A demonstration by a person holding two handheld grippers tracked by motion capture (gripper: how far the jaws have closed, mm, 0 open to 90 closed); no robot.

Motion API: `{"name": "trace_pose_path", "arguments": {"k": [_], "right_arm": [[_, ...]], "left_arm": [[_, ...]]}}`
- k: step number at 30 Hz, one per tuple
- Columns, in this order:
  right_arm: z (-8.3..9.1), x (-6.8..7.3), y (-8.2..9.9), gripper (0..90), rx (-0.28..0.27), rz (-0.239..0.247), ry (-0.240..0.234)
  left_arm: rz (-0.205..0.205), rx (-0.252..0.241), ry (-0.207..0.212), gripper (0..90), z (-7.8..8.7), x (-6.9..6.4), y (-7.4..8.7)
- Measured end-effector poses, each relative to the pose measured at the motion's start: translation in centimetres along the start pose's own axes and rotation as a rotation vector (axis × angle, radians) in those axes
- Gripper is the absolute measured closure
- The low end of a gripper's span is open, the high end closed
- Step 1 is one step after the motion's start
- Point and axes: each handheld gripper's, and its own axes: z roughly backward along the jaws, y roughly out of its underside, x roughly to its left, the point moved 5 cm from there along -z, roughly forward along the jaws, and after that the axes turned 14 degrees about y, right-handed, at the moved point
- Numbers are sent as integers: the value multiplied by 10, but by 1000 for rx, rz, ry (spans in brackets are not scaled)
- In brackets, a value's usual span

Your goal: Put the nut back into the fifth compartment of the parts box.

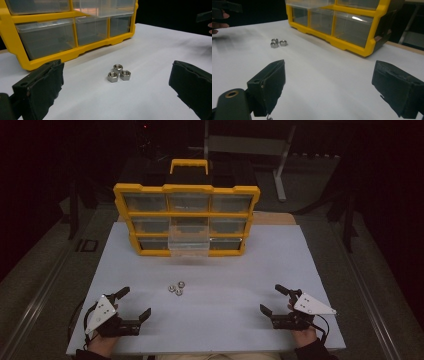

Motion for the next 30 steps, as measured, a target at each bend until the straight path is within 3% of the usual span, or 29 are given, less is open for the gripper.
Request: {"name": "trace_pose_path", "arguments": {"k": [9, 15, 17, 23, 30], "right_arm": [[4, 1, -3, 118, -16, -2, -3], [5, 0, -5, 118, -25, -16, 8], [5, 0, -5, 118, -26, -14, 9], [6, 0, -7, 118, -32, -9, 12], [6, 0, -8, 118, -36, -13, 9]], "left_arm": [[14, 1, 4, 0, 1, -3, -5], [20, -34, 19, 0, 5, -6, -26], [48, -64, 34, 0, 6, -5, -35], [62, -94, 34, 0, 13, 2, -59], [11, -65, 48, 0, 6, 6, -88]]}}
